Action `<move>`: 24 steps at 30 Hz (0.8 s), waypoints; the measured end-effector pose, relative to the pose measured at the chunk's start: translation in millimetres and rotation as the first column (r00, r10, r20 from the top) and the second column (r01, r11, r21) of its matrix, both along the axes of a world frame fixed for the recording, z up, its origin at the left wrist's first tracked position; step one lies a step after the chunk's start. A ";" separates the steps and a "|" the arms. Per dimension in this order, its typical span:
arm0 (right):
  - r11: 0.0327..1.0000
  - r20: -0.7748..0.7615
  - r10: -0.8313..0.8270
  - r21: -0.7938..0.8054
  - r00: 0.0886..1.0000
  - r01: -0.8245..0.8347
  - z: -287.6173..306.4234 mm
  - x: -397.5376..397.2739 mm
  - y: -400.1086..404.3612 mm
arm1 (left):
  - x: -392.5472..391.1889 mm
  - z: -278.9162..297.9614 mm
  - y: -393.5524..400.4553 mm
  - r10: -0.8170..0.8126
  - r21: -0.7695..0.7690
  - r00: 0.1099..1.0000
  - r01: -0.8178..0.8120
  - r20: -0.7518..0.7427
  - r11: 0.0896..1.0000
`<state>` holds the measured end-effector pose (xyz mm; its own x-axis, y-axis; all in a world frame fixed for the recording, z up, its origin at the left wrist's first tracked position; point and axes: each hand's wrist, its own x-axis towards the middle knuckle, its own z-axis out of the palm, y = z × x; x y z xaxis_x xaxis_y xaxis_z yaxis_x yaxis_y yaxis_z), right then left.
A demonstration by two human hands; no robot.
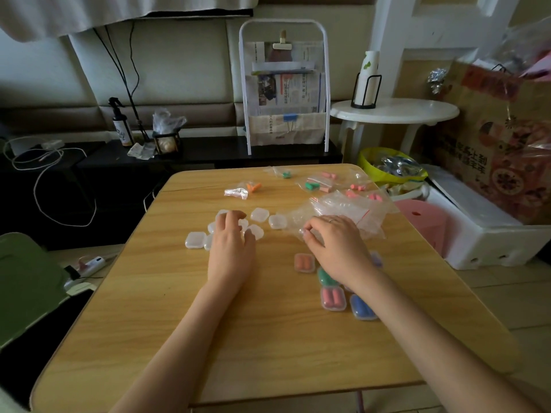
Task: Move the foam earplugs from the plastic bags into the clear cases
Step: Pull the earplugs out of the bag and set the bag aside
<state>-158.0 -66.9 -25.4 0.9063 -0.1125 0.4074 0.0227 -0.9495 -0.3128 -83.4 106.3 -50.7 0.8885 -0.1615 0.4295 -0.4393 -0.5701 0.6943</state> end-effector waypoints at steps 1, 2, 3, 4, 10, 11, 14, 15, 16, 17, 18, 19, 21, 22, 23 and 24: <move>1.000 -0.018 0.019 -0.013 1.000 -0.020 1.9 3.4 4.2 | 2.7 0.9 6.2 0.012 0.012 1.000 -0.012 0.012 1.000; 0.999 -0.031 0.033 -0.035 0.999 -0.034 4.6 7.9 7.8 | 5.5 1.8 12.0 0.020 0.024 0.999 -0.021 0.026 1.000; 0.997 -0.033 0.043 -0.059 0.999 -0.044 8.3 13.8 11.0 | 8.2 2.0 17.3 0.025 0.036 0.999 -0.026 0.033 0.999; 0.996 -0.031 0.051 -0.072 0.998 -0.053 11.8 21.6 13.6 | 10.0 1.7 22.1 0.029 0.048 0.999 -0.030 0.035 0.998; 0.983 -0.189 0.115 -0.121 0.975 -0.140 29.4 104.0 43.4 | 24.7 2.6 38.5 0.041 0.080 0.997 -0.046 0.062 0.996; 0.976 -0.240 0.101 -0.161 0.965 -0.143 28.5 119.2 47.8 | 29.7 3.2 39.1 0.037 0.092 0.997 -0.043 0.063 0.995; 0.965 -0.356 0.052 -0.223 0.933 -0.139 22.6 161.6 57.8 | 40.4 4.7 42.5 0.040 0.091 0.998 -0.046 0.058 0.995; 0.965 -0.382 0.037 -0.228 0.923 -0.133 20.5 173.0 60.0 | 42.4 5.1 43.3 0.045 0.078 0.997 -0.049 0.061 0.996; 0.964 -0.411 0.022 -0.233 0.912 -0.128 17.3 183.5 62.0 | 43.1 6.0 44.3 0.049 0.064 0.997 -0.053 0.067 0.997; 0.964 -0.439 0.007 -0.237 0.899 -0.124 13.7 192.6 63.0 | 43.9 6.8 44.6 0.052 0.051 0.996 -0.055 0.073 0.997; 0.964 -0.466 -0.004 -0.236 0.885 -0.120 8.7 200.8 63.4 | 44.2 7.4 44.8 0.052 0.043 0.996 -0.055 0.077 0.998; 0.965 -0.487 -0.010 -0.233 0.874 -0.118 2.5 207.9 63.0 | 44.8 7.7 44.6 0.049 0.036 0.996 -0.052 0.078 0.998; 0.970 -0.502 -0.011 -0.214 0.865 -0.112 -10.7 217.5 61.7 | 46.2 8.0 44.9 0.047 0.018 0.996 -0.048 0.080 0.999; 0.977 -0.493 -0.010 -0.190 0.870 -0.096 -15.1 219.1 61.4 | 47.0 7.9 45.4 0.051 0.003 0.996 -0.051 0.078 0.999; 0.984 -0.472 -0.010 -0.162 0.881 -0.075 -16.3 218.1 61.0 | 47.4 8.0 45.7 0.059 -0.018 0.996 -0.058 0.069 0.998; 0.990 -0.445 -0.005 -0.125 0.895 -0.057 -14.6 214.8 60.5 | 47.8 7.9 45.9 0.065 -0.041 0.996 -0.062 0.057 0.997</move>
